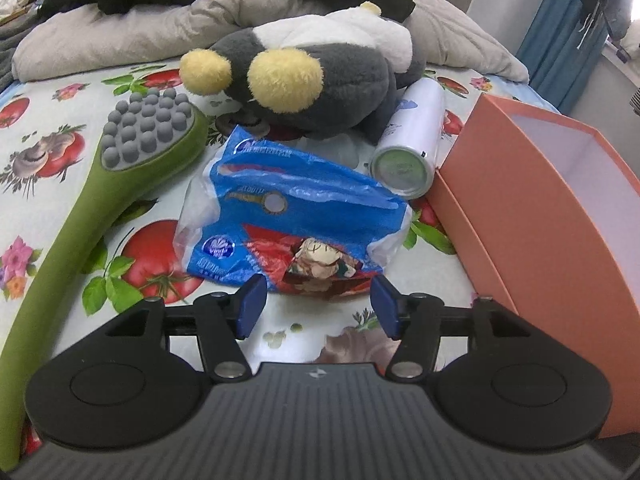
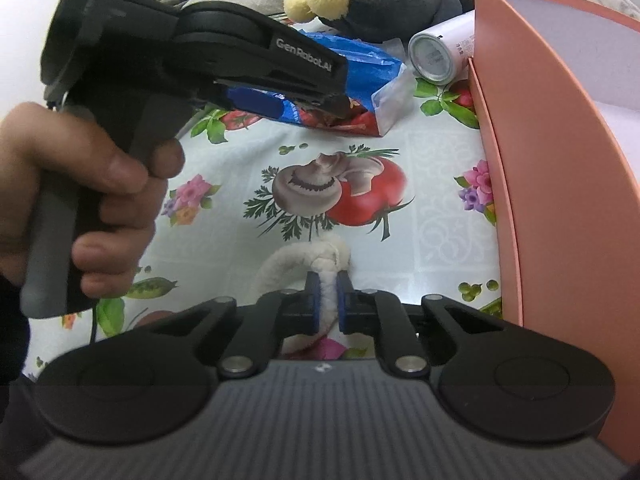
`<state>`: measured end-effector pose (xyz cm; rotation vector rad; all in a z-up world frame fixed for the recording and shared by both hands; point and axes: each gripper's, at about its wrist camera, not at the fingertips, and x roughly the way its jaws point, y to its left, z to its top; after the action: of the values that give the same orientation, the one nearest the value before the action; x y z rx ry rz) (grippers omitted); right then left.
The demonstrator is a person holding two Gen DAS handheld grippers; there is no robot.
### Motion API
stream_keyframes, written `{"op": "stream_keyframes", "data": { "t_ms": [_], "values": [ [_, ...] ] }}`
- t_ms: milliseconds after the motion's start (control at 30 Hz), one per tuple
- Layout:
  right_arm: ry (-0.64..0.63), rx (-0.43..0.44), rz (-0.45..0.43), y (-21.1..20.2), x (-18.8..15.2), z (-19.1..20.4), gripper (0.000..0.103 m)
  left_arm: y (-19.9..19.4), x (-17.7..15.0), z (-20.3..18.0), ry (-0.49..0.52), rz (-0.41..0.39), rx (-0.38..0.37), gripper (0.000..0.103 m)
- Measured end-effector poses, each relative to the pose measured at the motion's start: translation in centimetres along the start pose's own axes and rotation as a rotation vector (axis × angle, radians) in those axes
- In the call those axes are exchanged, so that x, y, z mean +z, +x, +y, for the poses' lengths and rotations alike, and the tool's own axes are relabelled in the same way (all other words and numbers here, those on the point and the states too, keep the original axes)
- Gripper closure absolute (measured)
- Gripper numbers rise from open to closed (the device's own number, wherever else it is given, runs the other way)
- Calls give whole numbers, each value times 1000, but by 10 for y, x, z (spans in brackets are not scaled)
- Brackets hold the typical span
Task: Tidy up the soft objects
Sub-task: 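Grasp the white rope ring with the right gripper while the left grasps the brown wrapper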
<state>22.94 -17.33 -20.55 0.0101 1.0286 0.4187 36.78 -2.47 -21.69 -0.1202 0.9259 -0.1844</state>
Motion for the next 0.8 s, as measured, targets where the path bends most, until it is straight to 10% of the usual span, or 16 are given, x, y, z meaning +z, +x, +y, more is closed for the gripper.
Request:
{"op": "stream_keyframes", "data": {
  "t_ms": [800],
  "values": [
    [-2, -4, -37, -10, -5, -2, 92, -13, 4, -6, -65, -103, 11, 56]
  ]
}}
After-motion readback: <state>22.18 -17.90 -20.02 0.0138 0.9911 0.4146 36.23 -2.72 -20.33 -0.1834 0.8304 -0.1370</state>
